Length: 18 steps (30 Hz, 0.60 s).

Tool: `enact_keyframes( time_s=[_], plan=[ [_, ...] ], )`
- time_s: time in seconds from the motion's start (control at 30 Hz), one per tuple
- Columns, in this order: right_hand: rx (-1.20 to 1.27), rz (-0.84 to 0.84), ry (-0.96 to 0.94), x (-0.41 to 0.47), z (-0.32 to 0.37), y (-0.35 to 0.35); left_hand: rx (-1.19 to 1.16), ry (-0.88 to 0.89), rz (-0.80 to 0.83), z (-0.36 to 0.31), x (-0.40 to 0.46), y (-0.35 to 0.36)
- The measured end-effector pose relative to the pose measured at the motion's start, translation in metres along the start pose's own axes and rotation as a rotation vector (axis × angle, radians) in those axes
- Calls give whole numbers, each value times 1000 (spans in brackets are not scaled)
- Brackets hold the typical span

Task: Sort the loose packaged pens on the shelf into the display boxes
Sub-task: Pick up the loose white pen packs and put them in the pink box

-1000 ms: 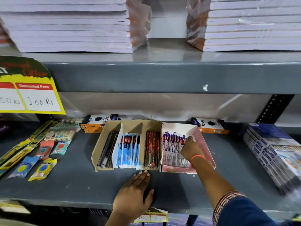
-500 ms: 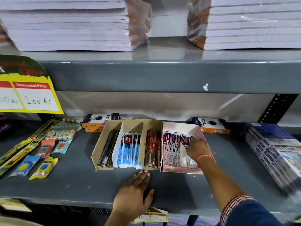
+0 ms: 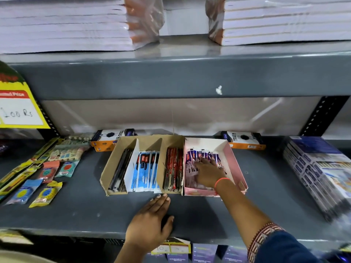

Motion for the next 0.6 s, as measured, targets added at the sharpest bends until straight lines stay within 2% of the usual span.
enact_keyframes(
  time_s=[0.1,0.23,0.37,0.47,0.53,0.6],
  plan=[
    [31,-22,17,2,-17,-6,-11,2,-16,-1,1,-1],
    [-79,-28,16,0,-28,-1,-19,11,-11,-3,2,-3],
    [-35,-89,10,-6,-27,0,-34,14,3,-3,1,-2],
    [-18,-72,11,-12,-28,-5,-56,5,47,-1,0,0],
    [11,-161,27,-21,-31,-14,-103,-18,60,-1,0,0],
    [45,-322,28,-40,-32,-26,-143,-56,85,0,-1,1]
  ],
)
Point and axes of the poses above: each hand's wrist, its own x-axis towards the middle knuckle, its own y-axis out of the palm, z = x × y, the point moved 7 cm from there along x, towards the middle knuckle, and after that the axes turned 10 degrees about y, right-handed, at the moved point
